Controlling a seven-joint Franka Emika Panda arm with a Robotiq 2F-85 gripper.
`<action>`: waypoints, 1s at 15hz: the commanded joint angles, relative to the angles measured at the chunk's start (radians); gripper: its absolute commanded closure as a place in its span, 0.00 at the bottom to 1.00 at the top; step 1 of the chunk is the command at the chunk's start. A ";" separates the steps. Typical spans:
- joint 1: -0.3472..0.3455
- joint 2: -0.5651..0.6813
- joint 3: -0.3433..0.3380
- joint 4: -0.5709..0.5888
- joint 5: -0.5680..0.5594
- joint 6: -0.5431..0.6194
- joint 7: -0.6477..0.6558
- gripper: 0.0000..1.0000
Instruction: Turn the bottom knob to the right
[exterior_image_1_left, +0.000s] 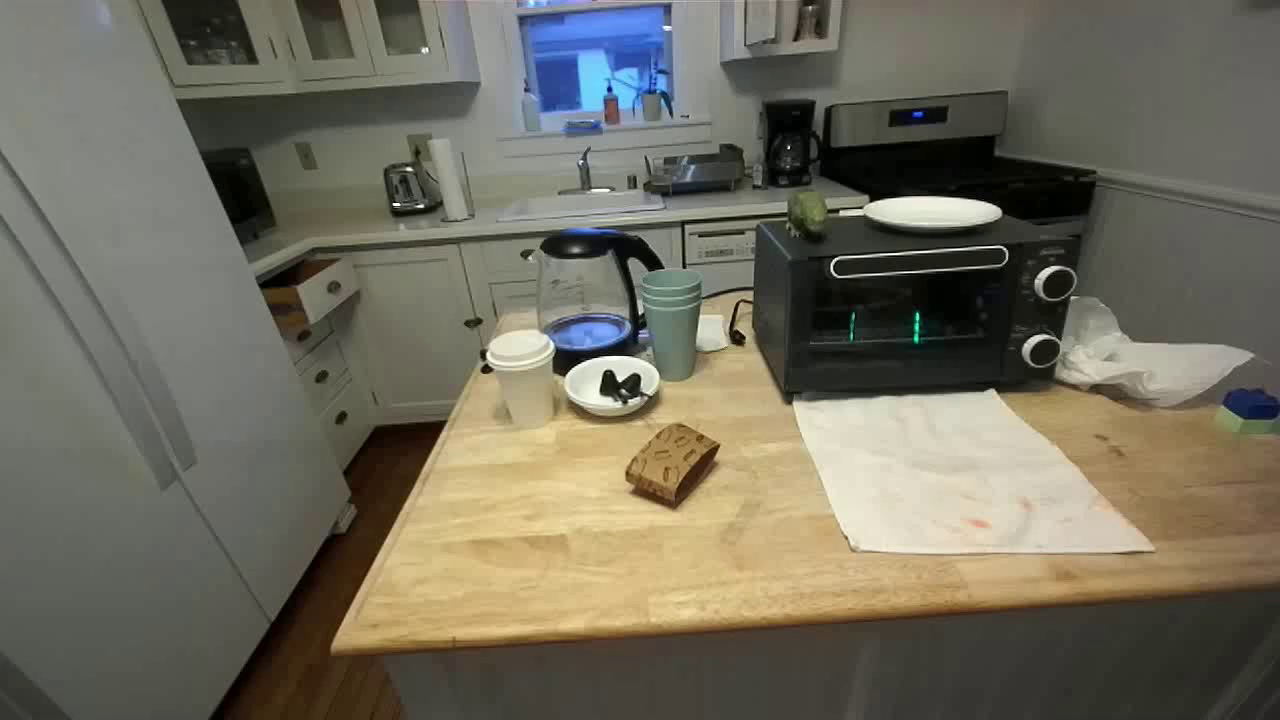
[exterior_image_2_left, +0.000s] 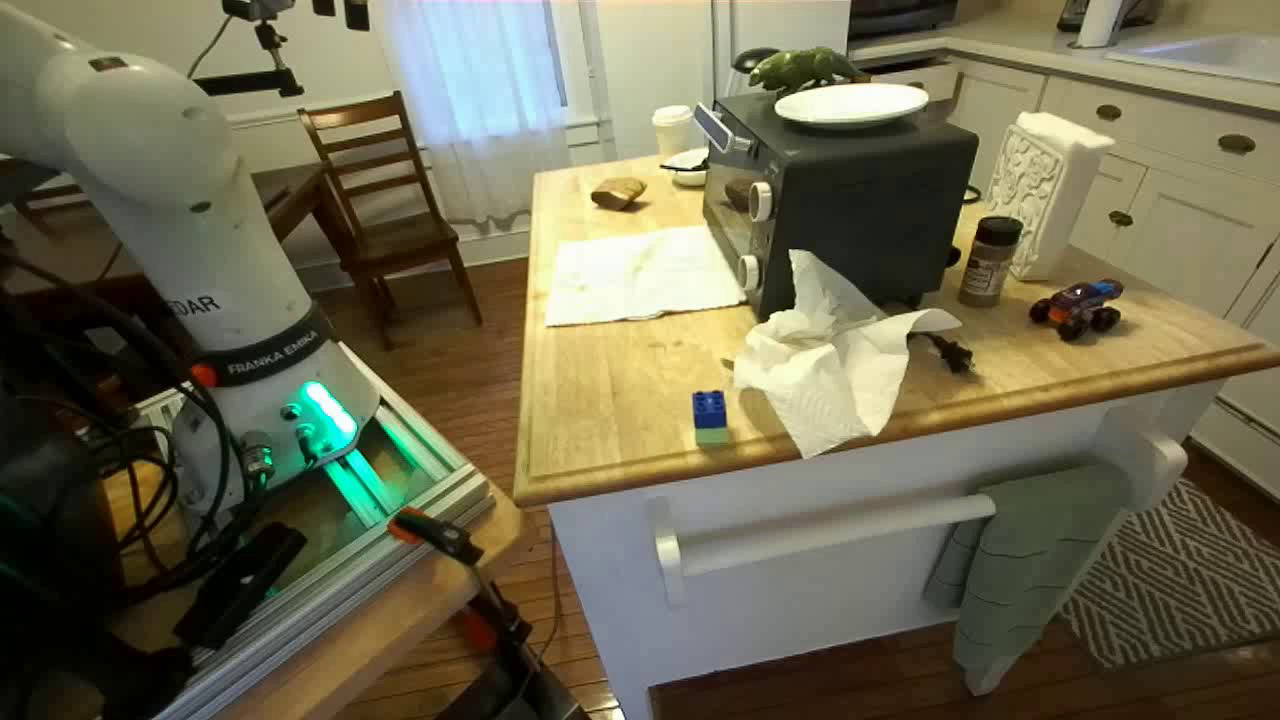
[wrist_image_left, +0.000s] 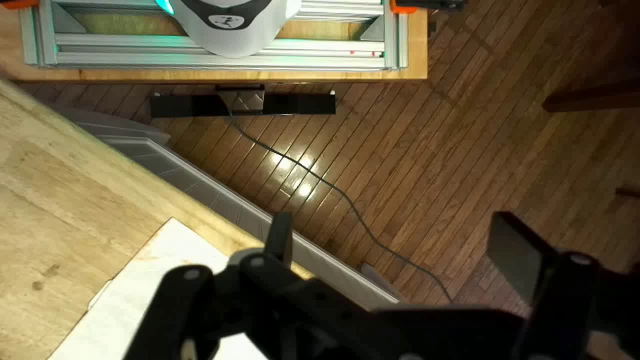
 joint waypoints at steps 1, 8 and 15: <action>-0.025 0.001 0.017 0.002 0.009 -0.005 -0.015 0.00; -0.065 0.031 -0.023 0.018 0.010 0.044 -0.011 0.00; -0.234 0.153 -0.214 0.016 0.027 0.264 -0.041 0.00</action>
